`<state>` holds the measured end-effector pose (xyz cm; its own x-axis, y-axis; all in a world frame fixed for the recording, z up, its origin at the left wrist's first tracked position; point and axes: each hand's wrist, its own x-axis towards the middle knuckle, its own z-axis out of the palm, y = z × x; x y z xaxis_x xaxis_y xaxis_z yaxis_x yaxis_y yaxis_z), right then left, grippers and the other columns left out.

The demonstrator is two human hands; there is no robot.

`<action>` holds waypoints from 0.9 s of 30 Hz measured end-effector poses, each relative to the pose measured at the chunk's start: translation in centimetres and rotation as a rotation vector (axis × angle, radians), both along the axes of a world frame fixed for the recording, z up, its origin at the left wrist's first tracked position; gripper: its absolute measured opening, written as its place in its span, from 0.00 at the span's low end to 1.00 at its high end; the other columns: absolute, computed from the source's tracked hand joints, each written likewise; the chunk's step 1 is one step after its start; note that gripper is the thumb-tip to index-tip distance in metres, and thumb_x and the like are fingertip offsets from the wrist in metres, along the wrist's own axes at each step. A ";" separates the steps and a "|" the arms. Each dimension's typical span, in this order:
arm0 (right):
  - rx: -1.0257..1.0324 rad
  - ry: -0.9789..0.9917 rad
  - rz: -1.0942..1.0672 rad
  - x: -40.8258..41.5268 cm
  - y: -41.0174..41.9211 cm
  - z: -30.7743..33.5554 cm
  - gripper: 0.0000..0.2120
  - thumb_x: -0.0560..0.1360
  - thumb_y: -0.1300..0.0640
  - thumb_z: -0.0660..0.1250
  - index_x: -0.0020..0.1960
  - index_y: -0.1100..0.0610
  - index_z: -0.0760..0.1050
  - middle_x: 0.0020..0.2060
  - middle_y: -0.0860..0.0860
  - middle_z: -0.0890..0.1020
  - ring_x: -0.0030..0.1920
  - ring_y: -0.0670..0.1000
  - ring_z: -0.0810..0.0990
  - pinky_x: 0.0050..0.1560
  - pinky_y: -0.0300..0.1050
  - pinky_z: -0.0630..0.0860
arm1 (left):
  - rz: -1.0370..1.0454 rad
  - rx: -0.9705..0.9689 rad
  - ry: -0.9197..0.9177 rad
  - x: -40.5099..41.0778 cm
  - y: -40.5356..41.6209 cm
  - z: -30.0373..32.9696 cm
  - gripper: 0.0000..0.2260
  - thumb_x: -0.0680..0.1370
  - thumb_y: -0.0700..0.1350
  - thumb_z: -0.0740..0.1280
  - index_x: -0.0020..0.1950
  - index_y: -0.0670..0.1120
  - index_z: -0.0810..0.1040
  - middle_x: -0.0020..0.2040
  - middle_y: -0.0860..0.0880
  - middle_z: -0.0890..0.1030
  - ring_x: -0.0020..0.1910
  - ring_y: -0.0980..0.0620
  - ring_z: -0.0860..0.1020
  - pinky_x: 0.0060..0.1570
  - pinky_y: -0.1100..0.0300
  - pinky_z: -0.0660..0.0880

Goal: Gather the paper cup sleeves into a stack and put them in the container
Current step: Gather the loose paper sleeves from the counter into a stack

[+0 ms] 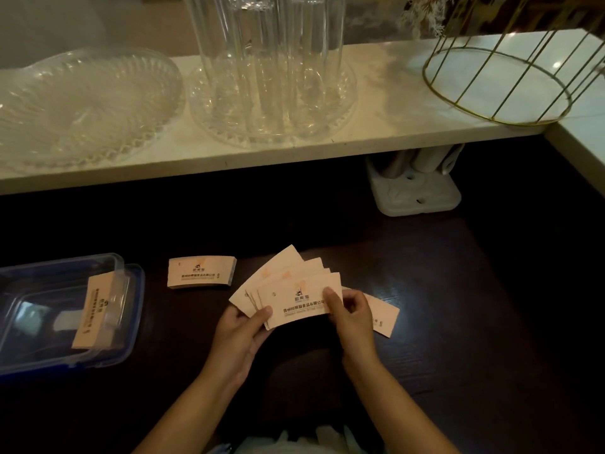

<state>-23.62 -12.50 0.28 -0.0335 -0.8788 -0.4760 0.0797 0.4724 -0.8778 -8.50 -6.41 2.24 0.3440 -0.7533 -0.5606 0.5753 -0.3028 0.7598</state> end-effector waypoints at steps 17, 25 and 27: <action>-0.405 1.119 0.648 -9.4 -3.1 -4.3 0.28 0.67 0.48 0.72 0.64 0.53 0.70 0.58 0.54 0.73 0.60 0.55 0.70 0.61 0.52 0.65 | 0.130 0.111 0.025 3.3 1.2 -1.4 0.11 0.73 0.32 0.63 0.50 0.46 0.74 0.48 0.44 0.81 0.48 0.49 0.79 0.50 0.53 0.73; -0.899 0.724 0.652 -5.1 -1.4 2.2 0.30 0.62 0.52 0.73 0.63 0.58 0.72 0.54 0.53 0.71 0.54 0.49 0.72 0.51 0.41 0.74 | 0.010 0.067 0.009 2.8 1.0 -0.5 0.13 0.72 0.33 0.65 0.54 0.45 0.74 0.48 0.44 0.83 0.46 0.49 0.82 0.37 0.59 0.81; -0.919 0.792 0.768 -4.1 -1.3 2.5 0.30 0.64 0.52 0.72 0.64 0.57 0.70 0.57 0.55 0.72 0.56 0.53 0.72 0.50 0.49 0.78 | -0.031 0.037 0.011 2.6 0.8 -0.2 0.13 0.72 0.33 0.66 0.53 0.46 0.74 0.45 0.44 0.85 0.46 0.49 0.83 0.36 0.59 0.81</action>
